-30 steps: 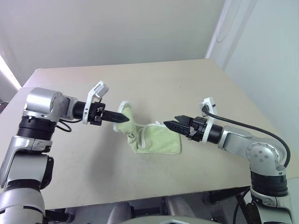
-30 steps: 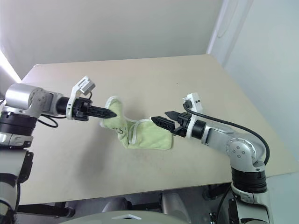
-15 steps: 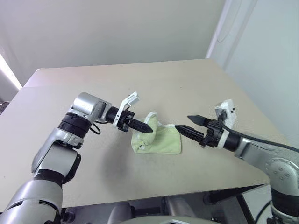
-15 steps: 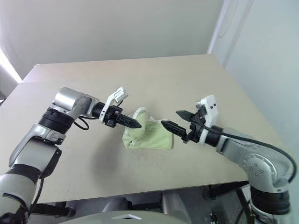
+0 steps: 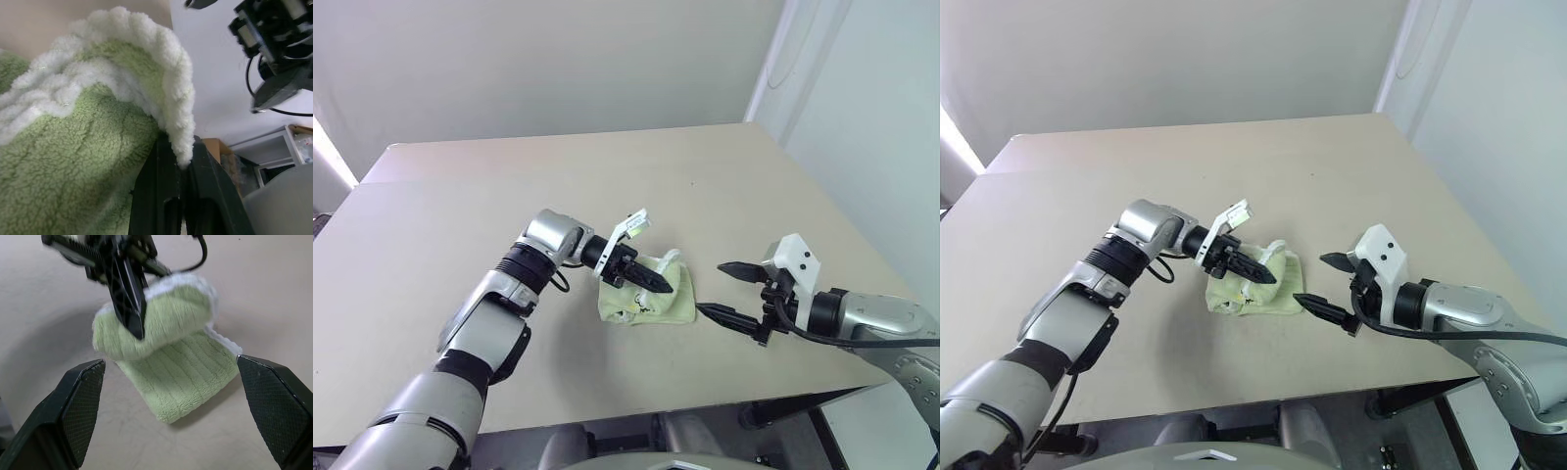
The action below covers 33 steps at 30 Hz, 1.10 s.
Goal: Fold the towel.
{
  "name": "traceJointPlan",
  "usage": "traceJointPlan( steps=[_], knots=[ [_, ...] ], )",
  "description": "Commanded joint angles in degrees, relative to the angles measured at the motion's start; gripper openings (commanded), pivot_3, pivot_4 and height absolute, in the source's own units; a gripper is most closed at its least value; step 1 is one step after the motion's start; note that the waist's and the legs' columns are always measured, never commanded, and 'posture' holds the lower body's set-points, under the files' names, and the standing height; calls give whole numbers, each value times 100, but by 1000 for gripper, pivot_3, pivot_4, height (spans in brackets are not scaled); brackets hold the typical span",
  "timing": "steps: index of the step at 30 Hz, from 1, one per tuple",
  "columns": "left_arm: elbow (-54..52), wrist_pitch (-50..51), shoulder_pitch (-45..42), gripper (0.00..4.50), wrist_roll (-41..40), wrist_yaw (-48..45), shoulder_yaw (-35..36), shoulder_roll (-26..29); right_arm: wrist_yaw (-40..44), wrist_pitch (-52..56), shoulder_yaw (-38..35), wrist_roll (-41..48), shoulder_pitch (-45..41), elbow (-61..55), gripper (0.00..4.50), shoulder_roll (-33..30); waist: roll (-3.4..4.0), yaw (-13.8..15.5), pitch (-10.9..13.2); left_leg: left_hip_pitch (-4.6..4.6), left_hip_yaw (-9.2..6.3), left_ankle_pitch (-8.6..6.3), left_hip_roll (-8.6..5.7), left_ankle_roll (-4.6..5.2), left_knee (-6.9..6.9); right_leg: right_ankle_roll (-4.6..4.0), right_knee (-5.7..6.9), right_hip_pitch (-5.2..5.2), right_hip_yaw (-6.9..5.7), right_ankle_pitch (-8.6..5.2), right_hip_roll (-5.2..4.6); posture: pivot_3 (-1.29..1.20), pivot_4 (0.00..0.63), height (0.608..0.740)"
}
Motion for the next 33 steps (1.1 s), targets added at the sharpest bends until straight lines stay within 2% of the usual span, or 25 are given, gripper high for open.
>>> traceJointPlan(
  steps=[1, 6, 9, 17, 21, 25, 29, 33],
  knots=[
    [135, -281, -20, 799, 163, -11, 55, -63, -93, -97, -162, -28, 80, -263, 4500, 34, 0, 5, 0, 0, 0, 0, 0, 0, 0, 0, -1, 0, 0, 0, 0, 0, 0, 712],
    [113, -594, 26, 2506, 277, -240, 82, -39, -137, -155, -187, -150, 254, -219, 4500, 31, -1, 35, 0, 0, 0, 0, 0, 0, 1, 0, -1, 0, 0, 0, 0, 0, 0, 712],
    [117, -364, -32, 3620, 222, -327, 152, -51, -168, -143, -173, -189, 281, -223, 4500, 56, 0, 55, 0, 1, 0, 0, 0, 0, 1, 0, 0, 1, 0, 0, 1, 0, 0, 712],
    [170, -407, -464, 3620, 36, -16, 940, -143, -251, -134, -300, -15, 53, -76, 4500, 295, -1, 120, 0, 0, -1, 0, 0, 0, 2, 0, 0, 1, 0, 1, 1, 0, 0, 712],
    [-189, -1124, -405, 3620, 256, 288, 1204, 198, -375, 0, -198, 154, -417, 151, 4500, 546, 2, 94, -1, 4, 1, 0, -1, 0, 2, 1, 0, 4, 2, 1, 1, 0, 0, 712],
    [-527, -2723, 139, 3620, 343, 884, 1781, 457, -639, 278, 75, 320, -1063, 531, 4500, 957, 9, 101, -5, 22, 3, 0, 3, 0, -9, -3, 17, 6, 8, 2, 6, 0, 0, 712],
    [-1335, -3682, 919, 3620, 527, 316, 1712, 1193, -655, 213, 924, -171, -1562, 896, 4500, 1284, 9, 94, -5, 21, 1, 0, 3, 0, -2, -4, 33, 3, 7, 2, 7, 0, 0, 712],
    [-2167, -3699, 1509, 3620, 417, 583, 1767, 1353, -545, 87, 1467, -495, -1728, 1232, 4500, 1588, 8, 192, -4, 14, 3, 0, 1, 0, 5, -4, 32, 3, 8, 2, 0, 0, 0, 712]
  ],
)
